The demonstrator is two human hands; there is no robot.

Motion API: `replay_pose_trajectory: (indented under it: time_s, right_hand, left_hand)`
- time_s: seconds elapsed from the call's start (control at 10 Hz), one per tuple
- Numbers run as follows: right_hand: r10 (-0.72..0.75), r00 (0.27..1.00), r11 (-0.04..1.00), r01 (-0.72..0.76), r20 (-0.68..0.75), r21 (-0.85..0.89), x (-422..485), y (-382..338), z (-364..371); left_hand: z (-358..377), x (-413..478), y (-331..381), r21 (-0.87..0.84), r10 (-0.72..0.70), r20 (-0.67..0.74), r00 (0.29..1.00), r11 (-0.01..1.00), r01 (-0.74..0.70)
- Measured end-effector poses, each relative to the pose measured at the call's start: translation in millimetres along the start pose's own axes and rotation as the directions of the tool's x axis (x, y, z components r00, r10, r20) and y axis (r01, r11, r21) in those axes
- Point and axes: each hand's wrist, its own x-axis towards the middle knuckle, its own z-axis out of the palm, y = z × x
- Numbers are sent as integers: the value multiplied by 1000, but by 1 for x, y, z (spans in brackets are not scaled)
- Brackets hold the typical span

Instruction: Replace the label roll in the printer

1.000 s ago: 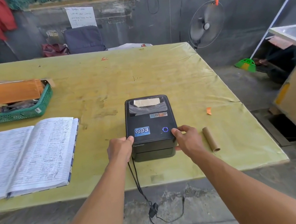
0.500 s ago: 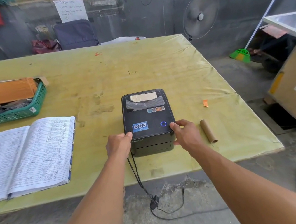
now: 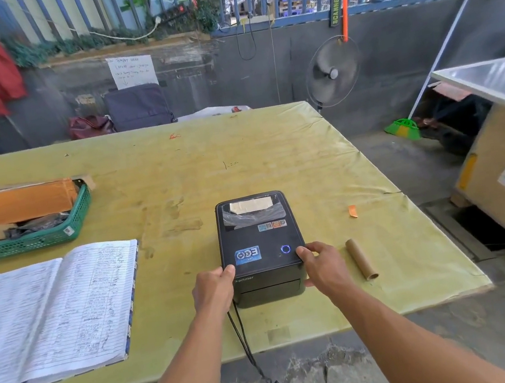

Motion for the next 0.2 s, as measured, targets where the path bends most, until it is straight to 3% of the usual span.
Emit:
replay_pose_trajectory:
  time_s: [0.1, 0.2]
  right_hand:
    - [-1, 1000, 1000, 2, 18, -11, 3, 0, 1]
    - [6, 1000, 1000, -6, -17, 22, -6, 3, -8]
  left_hand:
    - [-4, -5, 2, -2, 83, 50, 995, 997, -83]
    - [-9, -22, -27, 63, 106, -3, 994, 992, -106]
